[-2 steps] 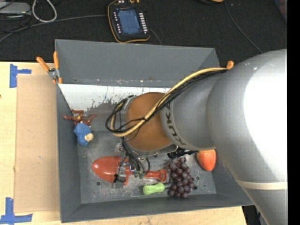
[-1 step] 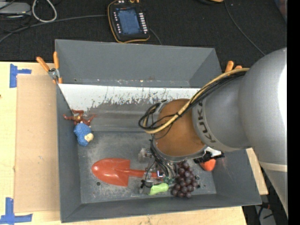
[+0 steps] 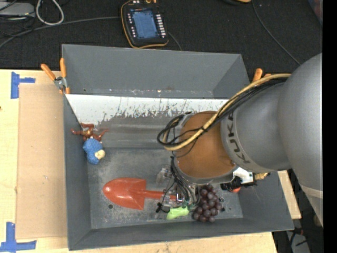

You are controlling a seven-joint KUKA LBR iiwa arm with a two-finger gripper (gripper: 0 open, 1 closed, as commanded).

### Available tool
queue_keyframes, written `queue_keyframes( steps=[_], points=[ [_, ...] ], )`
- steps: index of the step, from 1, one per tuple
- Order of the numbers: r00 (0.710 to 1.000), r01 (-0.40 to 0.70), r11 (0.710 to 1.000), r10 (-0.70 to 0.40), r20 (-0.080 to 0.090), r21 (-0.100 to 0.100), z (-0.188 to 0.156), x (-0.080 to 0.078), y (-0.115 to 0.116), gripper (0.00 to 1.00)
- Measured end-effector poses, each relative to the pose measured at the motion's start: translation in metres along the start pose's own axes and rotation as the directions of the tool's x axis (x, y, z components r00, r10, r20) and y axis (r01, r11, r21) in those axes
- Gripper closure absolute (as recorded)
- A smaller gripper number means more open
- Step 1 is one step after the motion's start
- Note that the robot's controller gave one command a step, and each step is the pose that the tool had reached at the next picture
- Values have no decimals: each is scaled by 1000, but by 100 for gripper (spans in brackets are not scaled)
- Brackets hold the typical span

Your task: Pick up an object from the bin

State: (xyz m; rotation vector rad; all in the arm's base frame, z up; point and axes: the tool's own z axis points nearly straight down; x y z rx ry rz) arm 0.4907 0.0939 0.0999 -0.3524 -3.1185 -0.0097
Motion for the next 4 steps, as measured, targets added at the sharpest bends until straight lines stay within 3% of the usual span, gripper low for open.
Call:
queue_keyframes(
  steps=[1, 2, 4],
  points=[
    [1000, 26, 1000, -26, -5, 7, 29, -57, 12, 100],
    [1000, 26, 1000, -25, -5, 7, 29, -57, 12, 100],
    [1000, 22, 1000, -22, -11, 9, -24, -55, 11, 100]
  ],
)
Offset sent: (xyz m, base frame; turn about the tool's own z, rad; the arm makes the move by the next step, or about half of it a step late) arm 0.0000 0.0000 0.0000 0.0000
